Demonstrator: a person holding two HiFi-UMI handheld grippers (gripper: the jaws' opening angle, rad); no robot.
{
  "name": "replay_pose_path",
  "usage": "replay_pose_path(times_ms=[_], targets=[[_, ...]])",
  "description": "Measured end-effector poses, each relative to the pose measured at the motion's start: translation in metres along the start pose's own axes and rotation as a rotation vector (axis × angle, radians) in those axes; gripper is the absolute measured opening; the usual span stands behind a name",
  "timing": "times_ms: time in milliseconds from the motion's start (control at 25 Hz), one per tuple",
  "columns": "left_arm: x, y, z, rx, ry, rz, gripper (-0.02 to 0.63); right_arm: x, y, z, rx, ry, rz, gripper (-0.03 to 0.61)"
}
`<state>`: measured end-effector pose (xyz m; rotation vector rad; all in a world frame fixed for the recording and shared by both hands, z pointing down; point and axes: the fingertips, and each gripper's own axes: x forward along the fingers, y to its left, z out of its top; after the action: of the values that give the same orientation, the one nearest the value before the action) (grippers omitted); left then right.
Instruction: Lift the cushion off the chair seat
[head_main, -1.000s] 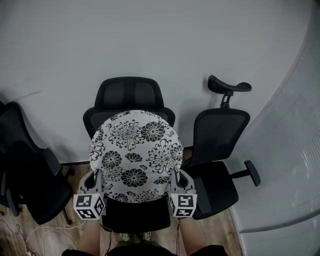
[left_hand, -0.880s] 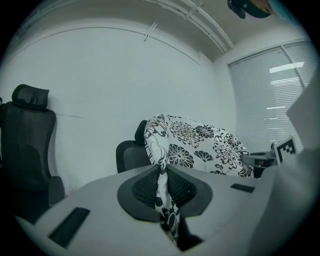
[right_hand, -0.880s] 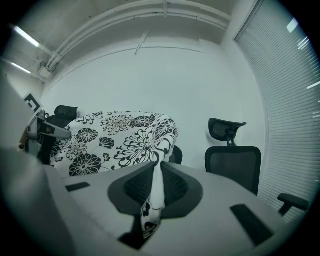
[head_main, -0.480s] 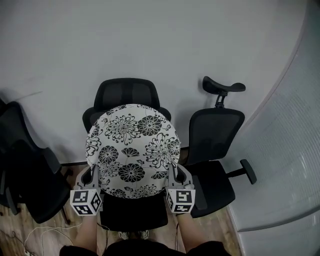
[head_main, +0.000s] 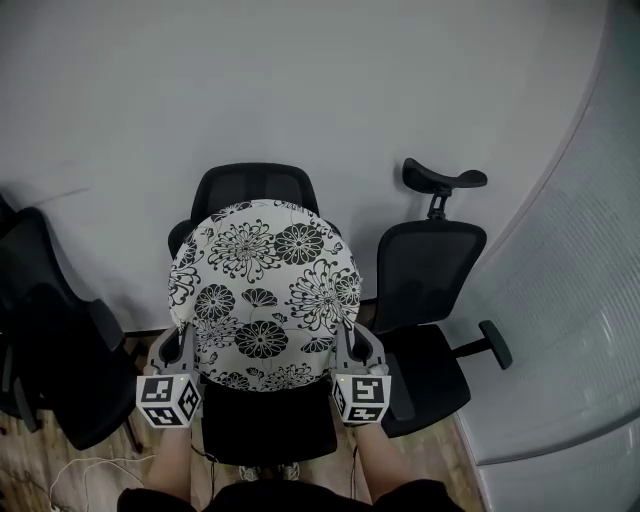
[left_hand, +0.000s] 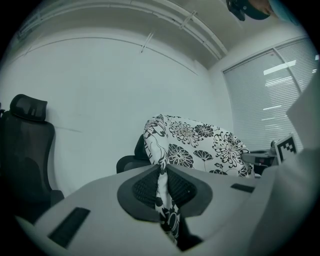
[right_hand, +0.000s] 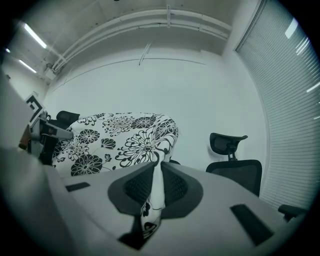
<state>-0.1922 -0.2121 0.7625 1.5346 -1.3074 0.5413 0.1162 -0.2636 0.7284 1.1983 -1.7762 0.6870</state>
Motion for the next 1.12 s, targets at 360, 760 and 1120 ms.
replay_pose_path(times_ms=[360, 760, 1120], targets=[[-0.001, 0.000, 0.000, 0.041, -0.051, 0.007, 0.028, 0.002, 0.000, -0.005, 0.014, -0.061, 0.004, 0.035], [0.003, 0.003, -0.003, 0.063, -0.093, -0.004, 0.029, 0.006, 0.000, -0.010, 0.012, -0.107, 0.000, 0.035], [-0.002, -0.002, 0.000, 0.100, -0.131, 0.013, 0.029, 0.007, -0.001, -0.013, 0.028, -0.143, 0.012, 0.035]])
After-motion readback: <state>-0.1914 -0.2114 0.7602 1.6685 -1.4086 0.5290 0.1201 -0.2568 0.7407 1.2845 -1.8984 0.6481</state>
